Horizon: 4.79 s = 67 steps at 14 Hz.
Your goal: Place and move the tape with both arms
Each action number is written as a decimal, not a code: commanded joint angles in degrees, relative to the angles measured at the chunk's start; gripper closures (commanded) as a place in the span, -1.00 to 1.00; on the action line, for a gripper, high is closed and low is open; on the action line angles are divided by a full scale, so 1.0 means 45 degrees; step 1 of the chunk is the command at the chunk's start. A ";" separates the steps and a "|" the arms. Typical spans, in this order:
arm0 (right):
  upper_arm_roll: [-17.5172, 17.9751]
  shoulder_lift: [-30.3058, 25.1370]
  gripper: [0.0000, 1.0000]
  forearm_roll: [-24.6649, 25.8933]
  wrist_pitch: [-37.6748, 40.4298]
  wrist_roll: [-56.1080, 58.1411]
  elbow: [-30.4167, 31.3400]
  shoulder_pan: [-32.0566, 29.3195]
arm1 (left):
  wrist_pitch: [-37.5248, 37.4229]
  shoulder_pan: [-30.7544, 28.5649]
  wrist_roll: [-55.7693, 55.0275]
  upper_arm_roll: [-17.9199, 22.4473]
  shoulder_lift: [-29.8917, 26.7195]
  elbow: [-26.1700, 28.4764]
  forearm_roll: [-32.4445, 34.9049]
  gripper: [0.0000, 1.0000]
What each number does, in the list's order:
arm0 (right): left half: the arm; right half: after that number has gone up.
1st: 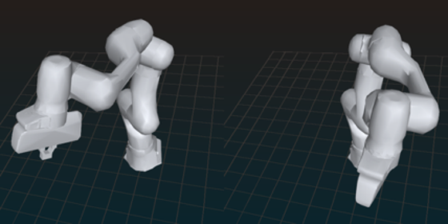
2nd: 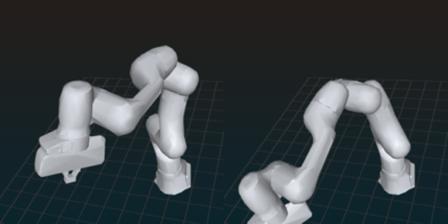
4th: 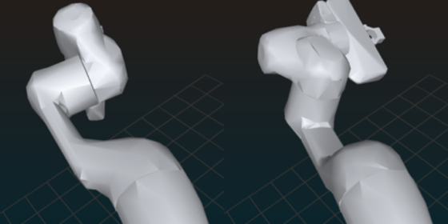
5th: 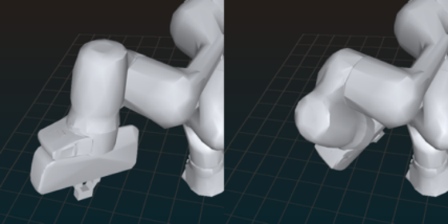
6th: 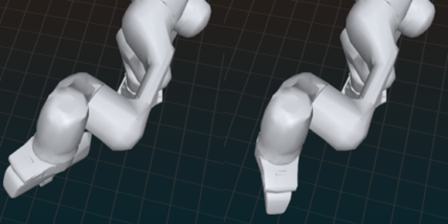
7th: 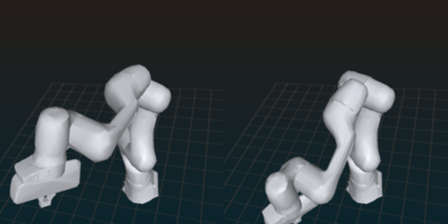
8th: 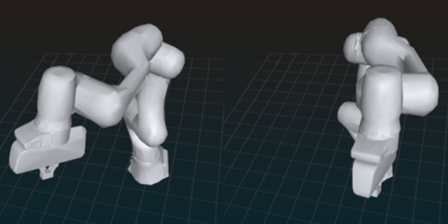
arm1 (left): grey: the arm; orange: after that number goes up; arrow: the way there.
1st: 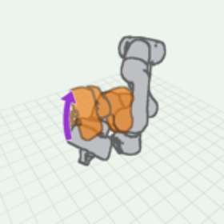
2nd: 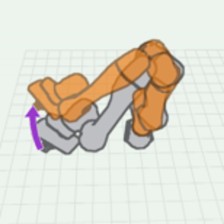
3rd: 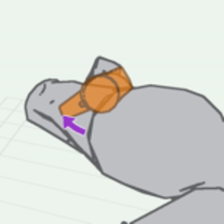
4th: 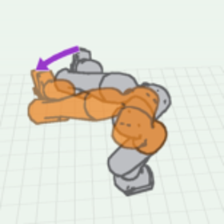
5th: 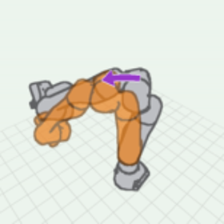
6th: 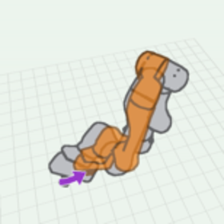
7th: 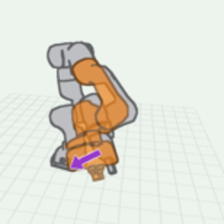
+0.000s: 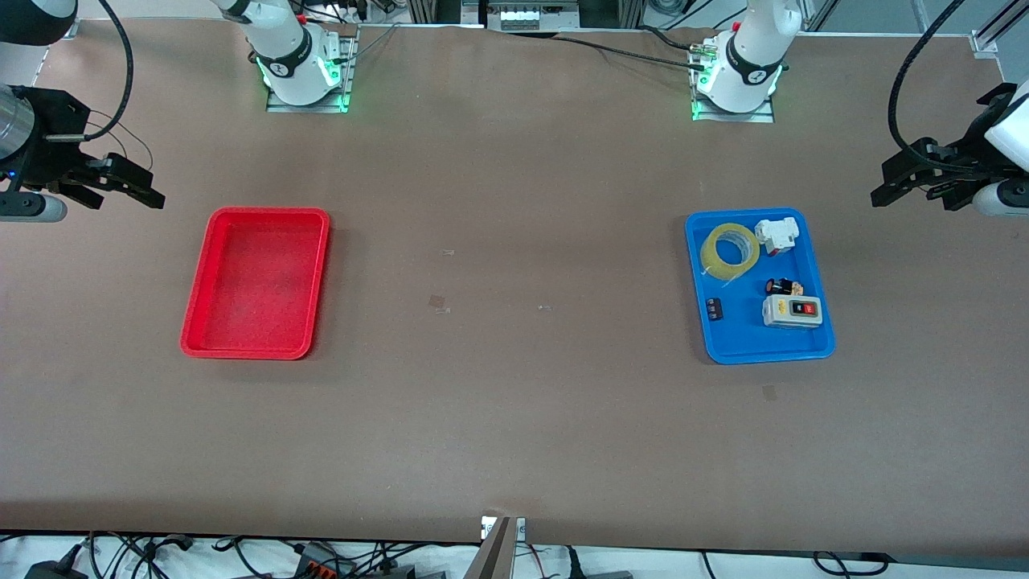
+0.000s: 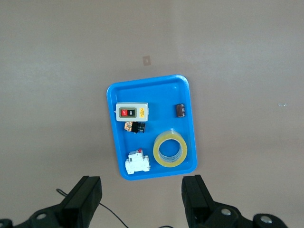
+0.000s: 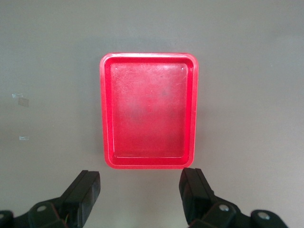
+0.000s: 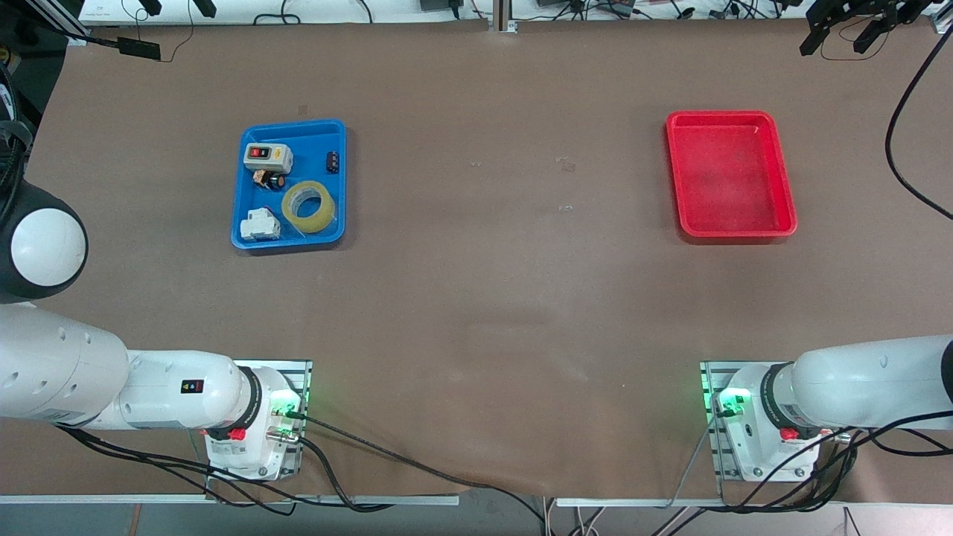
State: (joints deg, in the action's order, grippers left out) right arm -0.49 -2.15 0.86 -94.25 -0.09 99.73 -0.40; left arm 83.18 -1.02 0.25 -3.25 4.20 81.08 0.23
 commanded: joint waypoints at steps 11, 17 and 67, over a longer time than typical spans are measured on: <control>0.0108 -0.0205 -0.99 0.0004 0.0183 0.0255 -0.0034 -0.0068 | -0.0046 0.0091 0.0041 -0.0039 0.0589 -0.0284 -0.0090 -1.00; 0.0108 -0.0127 -0.99 0.0004 0.0066 0.0235 -0.0073 -0.0088 | -0.0046 0.0071 0.0061 -0.0039 0.1448 -0.0283 -0.0032 -1.00; 0.0050 0.0146 -0.99 0.0200 0.0183 0.0156 -0.0112 -0.0146 | 1.0343 0.8562 -1.1947 -0.0372 0.7111 0.2784 -0.2728 1.00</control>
State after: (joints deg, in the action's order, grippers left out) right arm -0.31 -1.39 1.78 -93.81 0.13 99.70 -0.49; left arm 129.47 34.51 -49.91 -5.60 33.57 97.59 -11.53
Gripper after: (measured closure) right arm 0.000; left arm 0.793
